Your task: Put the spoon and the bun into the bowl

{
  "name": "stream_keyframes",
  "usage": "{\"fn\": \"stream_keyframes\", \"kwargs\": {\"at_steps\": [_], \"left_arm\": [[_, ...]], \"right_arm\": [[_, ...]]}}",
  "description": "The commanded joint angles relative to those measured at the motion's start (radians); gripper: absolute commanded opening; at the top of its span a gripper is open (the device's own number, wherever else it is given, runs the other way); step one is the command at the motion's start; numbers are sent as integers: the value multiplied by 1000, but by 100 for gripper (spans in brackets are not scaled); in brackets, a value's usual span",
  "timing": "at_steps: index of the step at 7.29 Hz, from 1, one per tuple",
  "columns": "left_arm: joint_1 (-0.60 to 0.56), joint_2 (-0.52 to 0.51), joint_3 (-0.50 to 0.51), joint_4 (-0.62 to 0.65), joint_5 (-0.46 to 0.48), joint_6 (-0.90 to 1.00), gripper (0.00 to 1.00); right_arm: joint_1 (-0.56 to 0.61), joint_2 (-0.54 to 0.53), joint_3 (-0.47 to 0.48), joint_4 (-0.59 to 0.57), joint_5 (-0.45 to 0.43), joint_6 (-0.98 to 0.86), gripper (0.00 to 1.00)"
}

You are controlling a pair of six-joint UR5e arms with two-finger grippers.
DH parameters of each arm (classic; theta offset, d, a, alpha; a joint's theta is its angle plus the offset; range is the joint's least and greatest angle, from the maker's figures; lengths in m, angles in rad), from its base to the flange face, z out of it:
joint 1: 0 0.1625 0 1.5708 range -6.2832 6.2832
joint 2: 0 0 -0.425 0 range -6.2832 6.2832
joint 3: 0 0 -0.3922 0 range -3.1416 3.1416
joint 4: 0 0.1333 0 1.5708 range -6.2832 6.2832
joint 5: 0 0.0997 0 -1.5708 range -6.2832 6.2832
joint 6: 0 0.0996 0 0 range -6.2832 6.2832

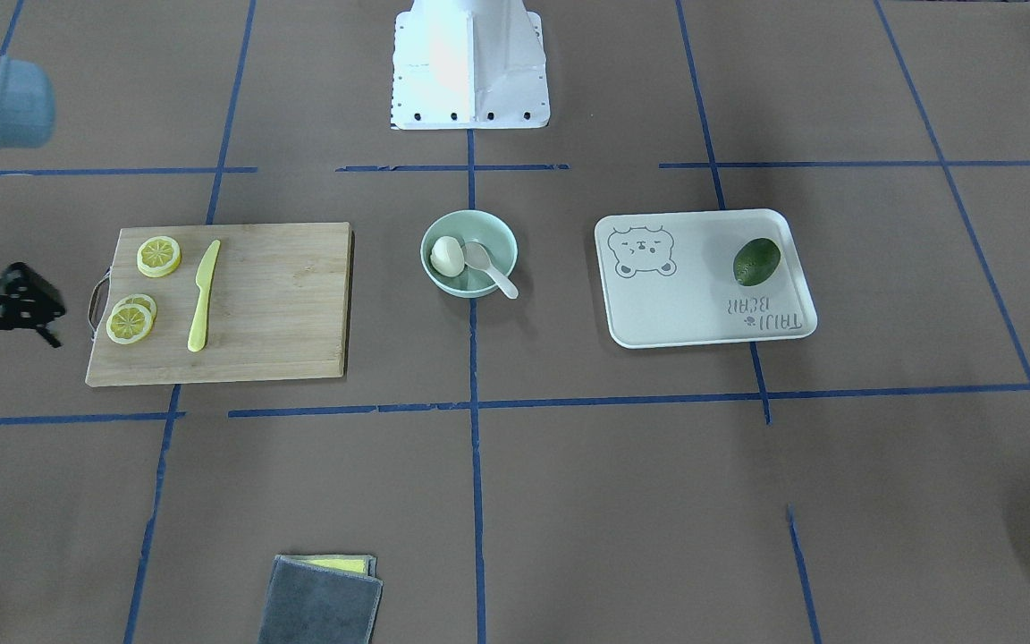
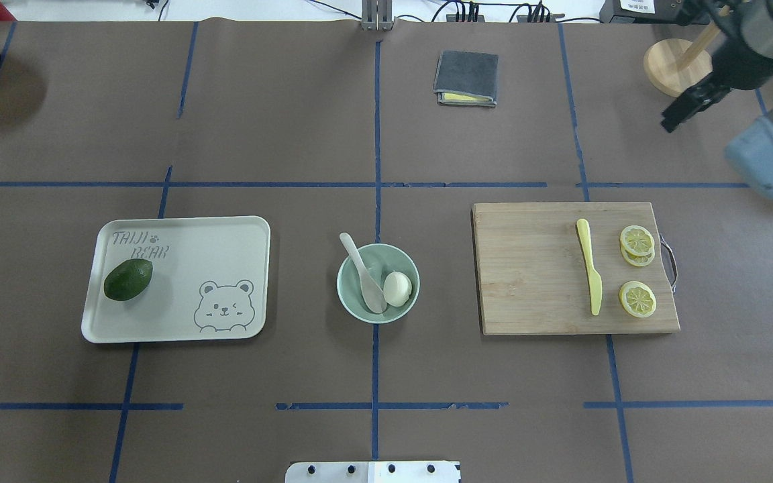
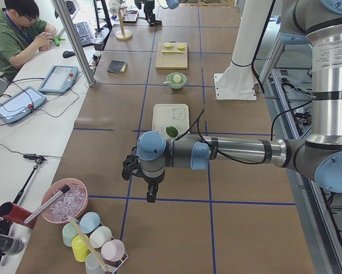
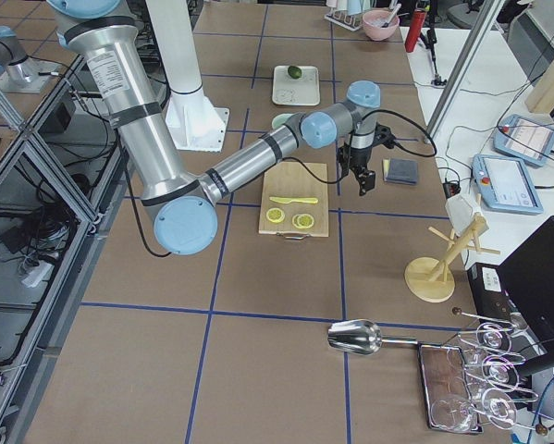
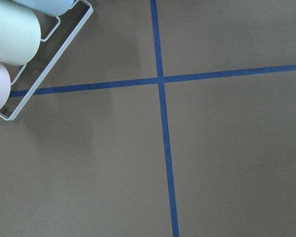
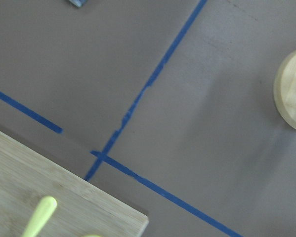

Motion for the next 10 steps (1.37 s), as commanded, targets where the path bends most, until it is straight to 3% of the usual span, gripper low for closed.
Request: {"fn": "stream_keyframes", "kwargs": {"at_steps": [1,3,5,10], "left_arm": [[-1,0,0,0,-2,-1,100],[-1,0,-3,0,-3,0,100],[-1,0,-9,-1,-2,3,100],[1,-1,-18,-1,-2,6,100]], "right_arm": [[189,-209,9,43,48,-142,100],[304,-332,-15,56,38,-145,100],[309,-418,-19,56,48,-133,100],[309,-421,-37,56,56,-125,100]]}}
